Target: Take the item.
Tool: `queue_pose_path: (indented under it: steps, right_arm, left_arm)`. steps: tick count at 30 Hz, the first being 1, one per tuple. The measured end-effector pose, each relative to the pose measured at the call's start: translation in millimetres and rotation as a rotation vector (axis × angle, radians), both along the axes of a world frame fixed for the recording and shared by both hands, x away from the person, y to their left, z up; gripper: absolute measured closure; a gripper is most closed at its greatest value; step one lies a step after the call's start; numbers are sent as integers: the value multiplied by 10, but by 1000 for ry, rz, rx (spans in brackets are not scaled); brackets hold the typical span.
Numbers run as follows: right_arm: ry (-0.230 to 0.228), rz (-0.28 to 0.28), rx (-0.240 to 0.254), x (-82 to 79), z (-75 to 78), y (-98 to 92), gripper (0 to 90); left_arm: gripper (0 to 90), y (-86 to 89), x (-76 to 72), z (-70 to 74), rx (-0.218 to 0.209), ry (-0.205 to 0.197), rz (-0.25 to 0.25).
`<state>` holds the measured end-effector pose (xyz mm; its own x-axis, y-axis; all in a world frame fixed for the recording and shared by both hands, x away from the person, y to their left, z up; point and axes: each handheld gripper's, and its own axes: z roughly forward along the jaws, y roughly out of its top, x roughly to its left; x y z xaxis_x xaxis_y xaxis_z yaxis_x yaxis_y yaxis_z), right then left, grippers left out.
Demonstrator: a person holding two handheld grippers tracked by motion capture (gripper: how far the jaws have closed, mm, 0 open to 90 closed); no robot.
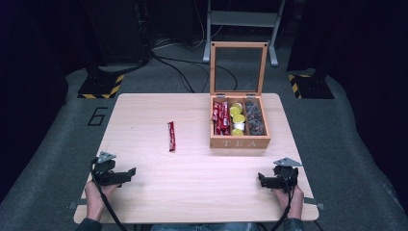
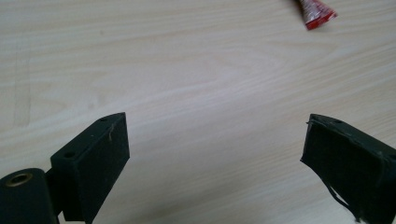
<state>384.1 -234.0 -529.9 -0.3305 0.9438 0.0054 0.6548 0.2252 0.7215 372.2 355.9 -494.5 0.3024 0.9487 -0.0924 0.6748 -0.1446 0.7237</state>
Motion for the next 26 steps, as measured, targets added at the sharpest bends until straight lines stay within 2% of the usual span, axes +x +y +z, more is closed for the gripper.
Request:
queue_pose_path:
  steps: [1, 4, 7, 8, 9, 12, 13, 15, 16, 26]
  right_arm:
    - [0, 0, 0, 0, 0, 0, 8]
    - [0, 0, 0, 0, 0, 0, 7]
    - [0, 0, 0, 0, 0, 0, 7]
    - [0, 0, 0, 0, 0, 0, 7]
    - [0, 0, 0, 0, 0, 0, 7]
    - [0, 0, 1, 0, 0, 0, 7]
    - [0, 0, 0, 0, 0, 0, 7]
    - [0, 0, 0, 0, 0, 0, 7]
    - [0, 0, 0, -1, 0, 1, 7]
    - [2, 5, -7, 1, 0, 0, 3]
  left_arm:
    - [70, 68, -35, -81, -6, 9, 21]
    - [66, 157, -77, -174, -11, 24, 49]
    - [61, 234, -115, -247, 0, 27, 70]
    - [59, 270, -132, -271, 8, 40, 69]
    - [54, 297, -153, -309, 8, 24, 83]
    - [52, 340, -180, -329, 16, 2, 92]
    - [51, 370, -189, -350, 30, -22, 95]
    - [52, 394, -202, -376, 69, -37, 95]
    - [51, 396, -201, -376, 85, -31, 93]
    - [43, 417, -180, -373, 87, -28, 64]
